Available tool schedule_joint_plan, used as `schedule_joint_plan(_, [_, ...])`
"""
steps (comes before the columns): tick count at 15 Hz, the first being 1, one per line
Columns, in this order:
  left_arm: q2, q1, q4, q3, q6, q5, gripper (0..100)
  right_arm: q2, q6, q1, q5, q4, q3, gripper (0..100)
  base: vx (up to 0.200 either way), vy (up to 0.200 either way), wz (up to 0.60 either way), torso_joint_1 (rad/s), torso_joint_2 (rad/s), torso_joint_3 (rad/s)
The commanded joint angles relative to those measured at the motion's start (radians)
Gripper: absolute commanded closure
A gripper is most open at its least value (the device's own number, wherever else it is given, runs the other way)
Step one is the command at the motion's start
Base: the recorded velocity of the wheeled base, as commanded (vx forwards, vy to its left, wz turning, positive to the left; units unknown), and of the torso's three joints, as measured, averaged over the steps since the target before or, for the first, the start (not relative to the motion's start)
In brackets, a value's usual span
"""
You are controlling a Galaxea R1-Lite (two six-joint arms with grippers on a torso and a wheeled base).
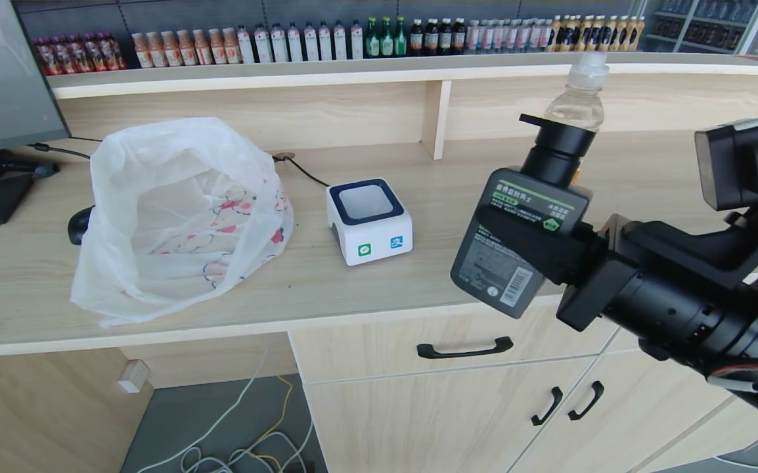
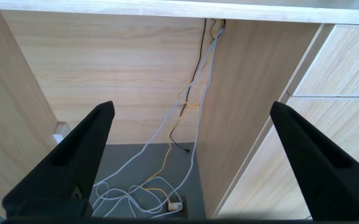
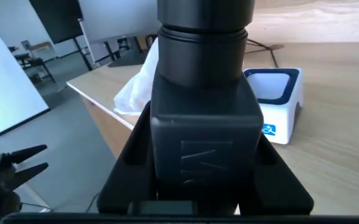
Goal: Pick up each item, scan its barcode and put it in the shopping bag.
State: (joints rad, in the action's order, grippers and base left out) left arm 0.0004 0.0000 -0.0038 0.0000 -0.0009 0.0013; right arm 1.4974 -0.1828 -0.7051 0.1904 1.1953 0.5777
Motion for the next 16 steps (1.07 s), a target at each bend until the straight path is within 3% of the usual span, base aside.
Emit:
schedule_joint_plan(1, [0.0,0.0,-0.001,0.0,-0.001,0.0,0,0.007,-0.024,0.001,0.093,0.001,-0.004,100,0.0,0.0,0.0,0.0,0.0,0.0])
schedule_joint_plan(7, [0.0,0.0,0.001,0.0,-0.001,0.0,0,0.049,-0.092,-0.001,0.363,0.003,0.01,100,0.0,0.0,0.0,0.0,0.0,0.0])
schedule_joint_plan(12, [0.0,0.0,0.001,0.0,-0.001,0.0,0,0.043,-0.228,-0.002,0.392,0.003,0.077,100,0.0,0.0,0.0,0.0,0.0,0.0])
schedule_joint_plan(16, [0.0,0.0,-0.001,0.0,-0.001,0.0,0,0.018,-0.27,-0.002,0.527,0.001,0.11,100,0.0,0.0,0.0,0.0,0.0,0.0])
